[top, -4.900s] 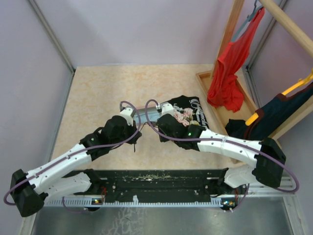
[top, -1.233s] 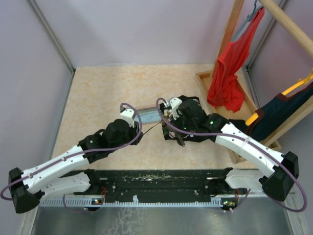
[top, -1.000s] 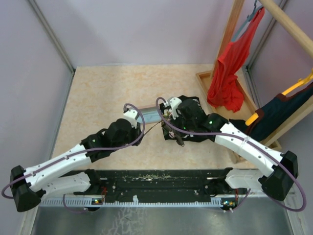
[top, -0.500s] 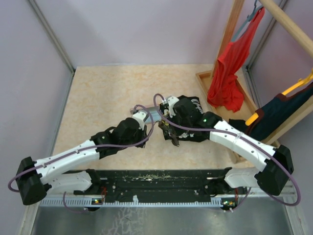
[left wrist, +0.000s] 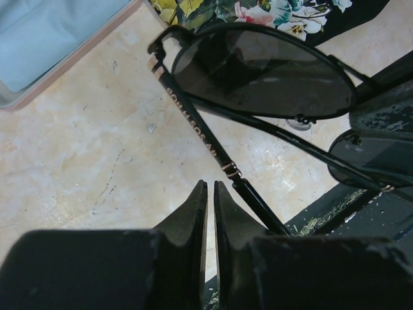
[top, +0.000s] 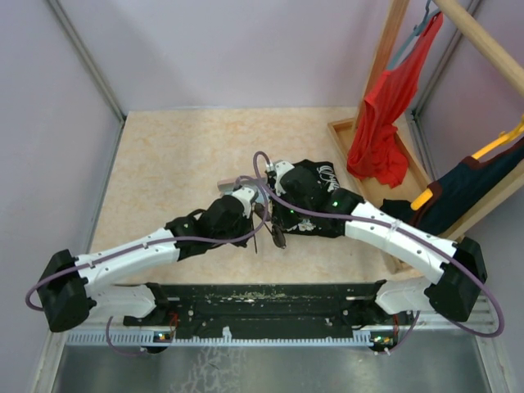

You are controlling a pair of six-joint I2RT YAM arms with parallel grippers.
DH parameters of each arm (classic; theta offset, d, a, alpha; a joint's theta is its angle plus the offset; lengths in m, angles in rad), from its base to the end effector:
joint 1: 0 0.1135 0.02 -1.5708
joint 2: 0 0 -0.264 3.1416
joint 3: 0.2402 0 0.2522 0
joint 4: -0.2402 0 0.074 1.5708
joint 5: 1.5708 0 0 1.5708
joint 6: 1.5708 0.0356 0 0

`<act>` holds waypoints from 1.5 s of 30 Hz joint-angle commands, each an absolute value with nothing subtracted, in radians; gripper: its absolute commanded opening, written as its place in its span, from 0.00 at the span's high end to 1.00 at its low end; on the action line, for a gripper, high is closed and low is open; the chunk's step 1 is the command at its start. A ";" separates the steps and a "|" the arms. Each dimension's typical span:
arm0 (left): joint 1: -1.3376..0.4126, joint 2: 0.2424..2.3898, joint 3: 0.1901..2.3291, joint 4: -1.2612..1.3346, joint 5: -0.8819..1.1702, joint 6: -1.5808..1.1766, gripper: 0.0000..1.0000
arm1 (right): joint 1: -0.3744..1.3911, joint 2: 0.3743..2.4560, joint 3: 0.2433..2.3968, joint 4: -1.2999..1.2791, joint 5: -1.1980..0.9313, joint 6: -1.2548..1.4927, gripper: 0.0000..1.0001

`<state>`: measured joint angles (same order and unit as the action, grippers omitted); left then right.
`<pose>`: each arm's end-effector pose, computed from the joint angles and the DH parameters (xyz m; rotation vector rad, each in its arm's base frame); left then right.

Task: Organize the sunglasses
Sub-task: Fold the sunglasses at the center of the board.

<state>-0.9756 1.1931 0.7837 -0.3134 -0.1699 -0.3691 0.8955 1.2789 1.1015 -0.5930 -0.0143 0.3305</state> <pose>0.1469 -0.2062 0.2443 0.6107 2.2517 -0.5001 0.1711 0.2145 0.3058 -0.6835 2.3285 0.6048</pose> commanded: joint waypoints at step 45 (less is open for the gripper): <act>-0.985 1.025 0.758 -0.023 -0.062 -0.361 1.00 | 0.907 1.065 0.886 -0.270 0.115 0.399 1.00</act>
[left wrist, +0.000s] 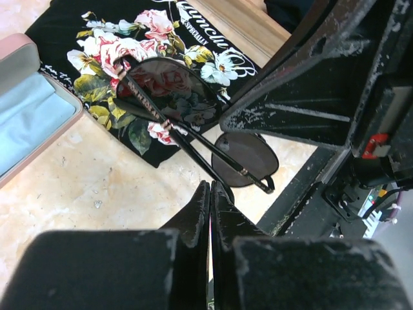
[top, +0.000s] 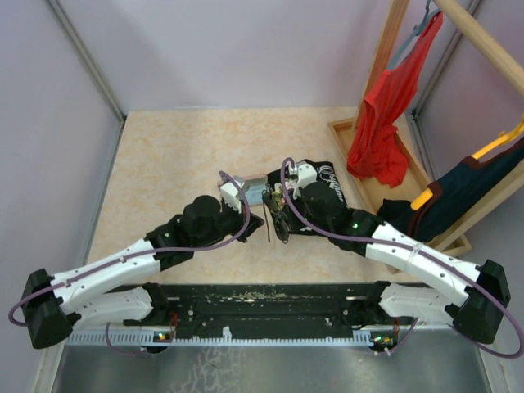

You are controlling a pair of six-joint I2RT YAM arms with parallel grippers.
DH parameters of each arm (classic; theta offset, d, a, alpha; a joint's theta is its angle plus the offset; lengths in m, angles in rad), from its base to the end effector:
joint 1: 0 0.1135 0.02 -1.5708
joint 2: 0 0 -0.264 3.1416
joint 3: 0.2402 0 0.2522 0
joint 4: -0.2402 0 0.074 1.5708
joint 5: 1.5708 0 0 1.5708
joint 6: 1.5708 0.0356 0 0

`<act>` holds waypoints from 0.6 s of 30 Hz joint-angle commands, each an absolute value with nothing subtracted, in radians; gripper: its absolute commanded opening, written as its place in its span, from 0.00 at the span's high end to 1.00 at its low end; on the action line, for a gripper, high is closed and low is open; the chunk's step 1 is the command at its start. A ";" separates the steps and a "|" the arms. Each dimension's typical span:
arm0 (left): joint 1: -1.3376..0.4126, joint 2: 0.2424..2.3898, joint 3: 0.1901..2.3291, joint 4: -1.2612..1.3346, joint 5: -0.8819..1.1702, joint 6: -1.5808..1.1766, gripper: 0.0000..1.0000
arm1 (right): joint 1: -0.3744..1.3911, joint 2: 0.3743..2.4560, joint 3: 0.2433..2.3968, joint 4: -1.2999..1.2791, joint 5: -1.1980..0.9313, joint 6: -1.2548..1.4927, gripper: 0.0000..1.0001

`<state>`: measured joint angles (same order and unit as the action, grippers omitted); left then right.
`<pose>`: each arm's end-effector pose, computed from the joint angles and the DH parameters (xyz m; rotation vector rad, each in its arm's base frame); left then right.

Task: Organize the sunglasses
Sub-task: Fold the sunglasses at the center of the board.

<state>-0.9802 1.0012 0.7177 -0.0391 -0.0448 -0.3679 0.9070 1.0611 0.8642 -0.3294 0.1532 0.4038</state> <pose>0.1314 -0.1931 0.2902 0.5692 1.9072 -0.8596 0.1506 0.1838 0.3000 -0.4436 2.1074 0.6238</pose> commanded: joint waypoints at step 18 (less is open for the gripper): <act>-0.985 1.102 0.791 -0.010 -0.064 -0.356 1.00 | 0.912 1.089 0.910 -0.256 0.056 0.415 1.00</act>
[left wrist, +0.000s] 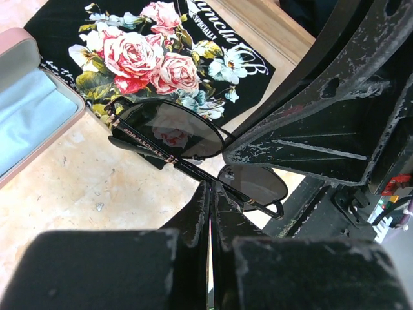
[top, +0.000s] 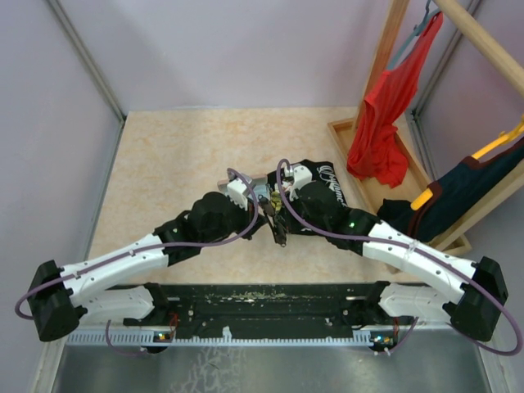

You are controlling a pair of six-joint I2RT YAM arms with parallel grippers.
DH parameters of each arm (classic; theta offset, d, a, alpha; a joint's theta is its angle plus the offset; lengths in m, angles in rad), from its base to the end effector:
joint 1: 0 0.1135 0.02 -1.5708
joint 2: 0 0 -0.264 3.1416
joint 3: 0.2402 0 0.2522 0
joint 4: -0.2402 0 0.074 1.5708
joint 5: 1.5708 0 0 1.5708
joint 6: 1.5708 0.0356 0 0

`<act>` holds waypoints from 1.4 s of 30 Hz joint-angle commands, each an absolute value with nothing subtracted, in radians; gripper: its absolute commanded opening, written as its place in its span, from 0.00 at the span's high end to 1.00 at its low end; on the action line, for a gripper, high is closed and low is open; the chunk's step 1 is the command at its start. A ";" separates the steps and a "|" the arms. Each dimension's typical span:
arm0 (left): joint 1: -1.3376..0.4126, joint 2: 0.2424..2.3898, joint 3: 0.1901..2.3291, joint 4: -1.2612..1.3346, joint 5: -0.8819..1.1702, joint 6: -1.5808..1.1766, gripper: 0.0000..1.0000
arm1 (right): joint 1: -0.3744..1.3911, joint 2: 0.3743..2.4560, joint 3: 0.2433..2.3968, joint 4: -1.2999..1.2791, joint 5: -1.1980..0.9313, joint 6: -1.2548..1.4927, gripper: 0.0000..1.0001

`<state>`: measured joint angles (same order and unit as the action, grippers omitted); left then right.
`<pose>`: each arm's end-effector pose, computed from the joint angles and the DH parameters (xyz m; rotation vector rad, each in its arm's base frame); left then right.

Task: Organize the sunglasses
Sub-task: Fold the sunglasses at the center of the board.

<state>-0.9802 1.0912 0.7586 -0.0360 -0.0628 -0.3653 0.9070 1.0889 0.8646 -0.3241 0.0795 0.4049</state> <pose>0.1419 -0.2076 0.2850 0.5729 1.9486 -0.8178 0.1521 0.1899 0.2944 -0.4980 2.1392 0.6821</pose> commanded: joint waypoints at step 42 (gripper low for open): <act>-0.638 1.379 1.194 -0.264 0.060 0.312 0.32 | 0.884 0.747 0.706 -0.429 0.125 0.613 1.00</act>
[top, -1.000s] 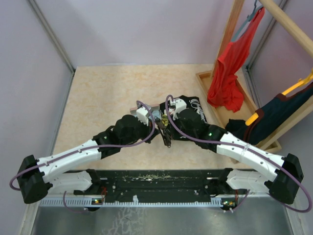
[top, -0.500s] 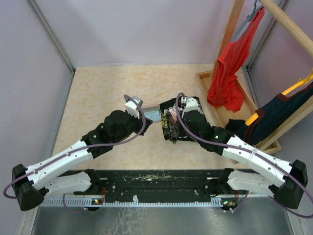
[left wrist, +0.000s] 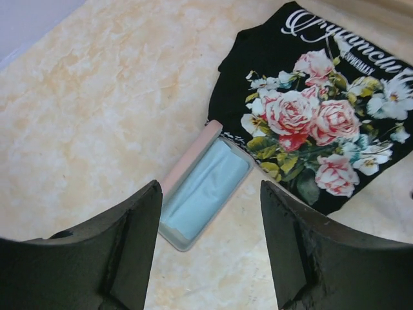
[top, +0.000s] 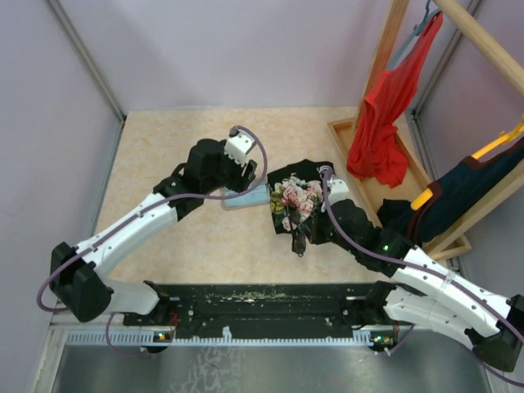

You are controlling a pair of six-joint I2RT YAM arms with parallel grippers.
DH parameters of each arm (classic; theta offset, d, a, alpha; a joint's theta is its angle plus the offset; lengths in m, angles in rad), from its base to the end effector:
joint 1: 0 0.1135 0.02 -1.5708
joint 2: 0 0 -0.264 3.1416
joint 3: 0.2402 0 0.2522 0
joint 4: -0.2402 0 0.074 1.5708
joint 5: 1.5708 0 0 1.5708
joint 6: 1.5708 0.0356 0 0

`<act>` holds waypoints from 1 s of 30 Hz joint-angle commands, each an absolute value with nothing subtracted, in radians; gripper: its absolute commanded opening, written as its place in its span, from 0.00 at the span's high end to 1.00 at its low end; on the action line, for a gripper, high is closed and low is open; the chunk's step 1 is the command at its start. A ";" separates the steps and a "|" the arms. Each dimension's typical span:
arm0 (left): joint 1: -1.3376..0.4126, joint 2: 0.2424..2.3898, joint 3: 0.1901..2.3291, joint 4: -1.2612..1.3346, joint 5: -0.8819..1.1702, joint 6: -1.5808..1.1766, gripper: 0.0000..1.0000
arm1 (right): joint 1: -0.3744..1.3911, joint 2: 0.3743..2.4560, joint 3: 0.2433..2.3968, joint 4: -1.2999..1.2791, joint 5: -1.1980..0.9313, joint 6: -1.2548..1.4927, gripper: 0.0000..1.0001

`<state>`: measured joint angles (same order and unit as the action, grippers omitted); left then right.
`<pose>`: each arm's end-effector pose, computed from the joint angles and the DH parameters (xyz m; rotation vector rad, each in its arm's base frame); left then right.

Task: Organize the sunglasses
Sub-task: Fold the sunglasses at the center of the board, then adjust the sunglasses case at the center of the board.

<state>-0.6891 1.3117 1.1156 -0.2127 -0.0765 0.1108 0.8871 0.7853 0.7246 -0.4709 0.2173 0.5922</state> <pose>0.2370 -0.1917 0.3363 0.7288 1.8524 -0.2996 0.1166 0.1310 0.2901 -0.1836 2.1512 0.6572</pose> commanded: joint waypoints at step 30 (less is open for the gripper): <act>-0.500 1.913 1.609 -0.634 0.269 0.658 0.26 | 0.885 0.719 0.668 -0.451 0.054 0.586 1.00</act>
